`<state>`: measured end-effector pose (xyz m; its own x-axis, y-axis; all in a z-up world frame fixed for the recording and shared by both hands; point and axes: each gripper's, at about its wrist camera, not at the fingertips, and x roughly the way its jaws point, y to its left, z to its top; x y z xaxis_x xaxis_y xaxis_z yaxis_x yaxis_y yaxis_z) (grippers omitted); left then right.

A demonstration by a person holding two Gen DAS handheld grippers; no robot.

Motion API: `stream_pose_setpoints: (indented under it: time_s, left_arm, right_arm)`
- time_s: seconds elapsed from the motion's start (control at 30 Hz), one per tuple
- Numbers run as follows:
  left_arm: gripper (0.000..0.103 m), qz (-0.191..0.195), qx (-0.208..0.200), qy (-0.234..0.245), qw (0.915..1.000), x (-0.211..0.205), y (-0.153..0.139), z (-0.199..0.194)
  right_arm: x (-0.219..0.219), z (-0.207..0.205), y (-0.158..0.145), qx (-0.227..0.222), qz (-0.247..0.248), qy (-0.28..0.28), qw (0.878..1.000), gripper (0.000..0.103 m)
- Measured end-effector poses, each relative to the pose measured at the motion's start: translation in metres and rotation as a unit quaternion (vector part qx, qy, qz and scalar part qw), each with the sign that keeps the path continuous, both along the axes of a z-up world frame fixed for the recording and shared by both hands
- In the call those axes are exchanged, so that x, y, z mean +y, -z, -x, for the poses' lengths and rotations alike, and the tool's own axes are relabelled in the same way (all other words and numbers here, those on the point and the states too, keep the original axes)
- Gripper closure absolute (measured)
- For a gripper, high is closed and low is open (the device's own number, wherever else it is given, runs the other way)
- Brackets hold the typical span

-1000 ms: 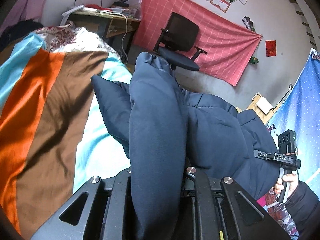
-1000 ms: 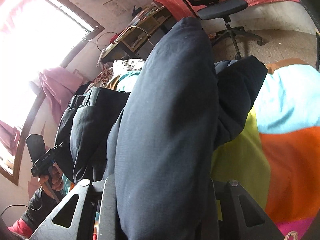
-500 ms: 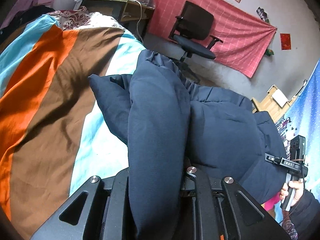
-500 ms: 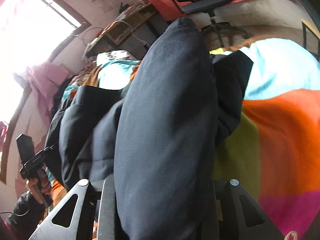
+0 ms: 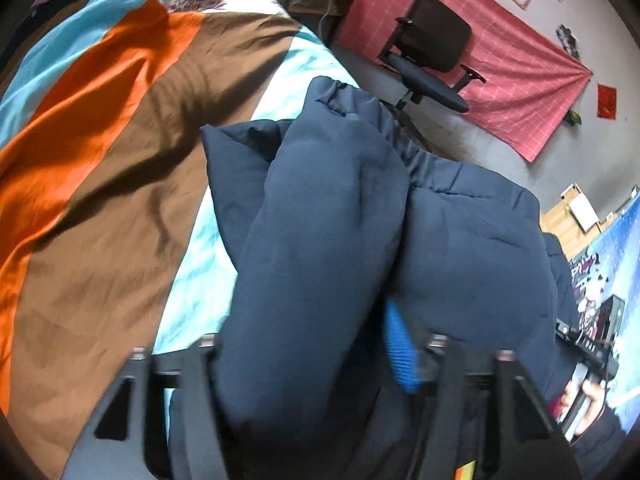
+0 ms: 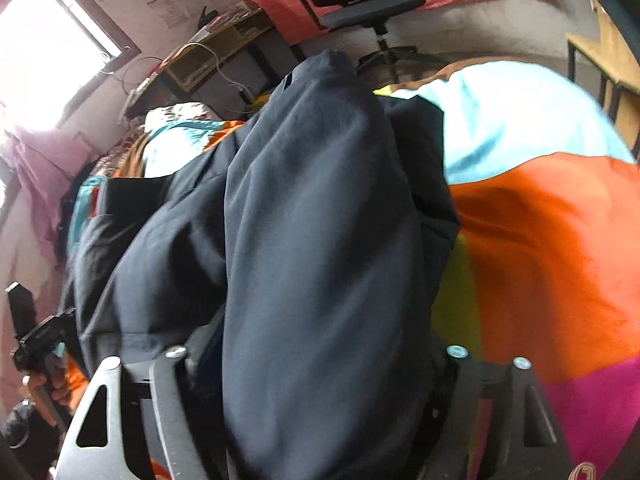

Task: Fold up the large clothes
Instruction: 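Lay the folded side down and open both grippers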

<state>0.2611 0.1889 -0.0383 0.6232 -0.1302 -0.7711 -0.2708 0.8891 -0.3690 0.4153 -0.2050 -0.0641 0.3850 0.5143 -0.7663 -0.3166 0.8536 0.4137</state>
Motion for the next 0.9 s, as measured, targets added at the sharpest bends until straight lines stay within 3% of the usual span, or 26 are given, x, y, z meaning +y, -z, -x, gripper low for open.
stream_pose_setpoints:
  time_s: [0.07, 0.3, 0.4, 0.53, 0.63, 0.8, 0.9]
  left_arm:
    - [0.03, 0.006, -0.002, -0.004, 1.0, 0.0, 0.0, 0.002]
    - [0.026, -0.02, -0.012, -0.01, 0.9997, -0.011, -0.004, 0.015]
    - [0.025, -0.013, -0.017, -0.024, 0.9995, -0.01, -0.005, 0.025]
    - [0.009, -0.012, -0.019, -0.043, 0.9988, -0.01, -0.009, 0.034]
    - [0.009, -0.013, -0.023, -0.054, 0.9982, -0.013, -0.015, 0.038]
    - [0.005, -0.058, -0.02, -0.056, 0.9966, -0.028, -0.024, 0.046]
    - [0.002, -0.091, -0.044, -0.06, 0.9931, -0.036, -0.029, 0.053]
  right_arm:
    - [0.0, 0.003, -0.001, -0.01, 0.013, 0.007, 1.0, 0.016]
    - [-0.002, 0.018, -0.012, -0.068, 0.071, 0.043, 0.994, 0.002]
    - [0.001, 0.025, -0.018, -0.091, 0.088, 0.05, 0.991, 0.0]
    - [0.002, 0.037, -0.026, -0.12, 0.099, 0.061, 0.986, 0.0]
    - [0.005, 0.045, -0.03, -0.142, 0.106, 0.064, 0.982, 0.0]
    - [0.008, 0.059, -0.035, -0.165, 0.104, 0.063, 0.979, 0.0]
    - [0.011, 0.07, -0.042, -0.184, 0.102, 0.064, 0.975, 0.0]
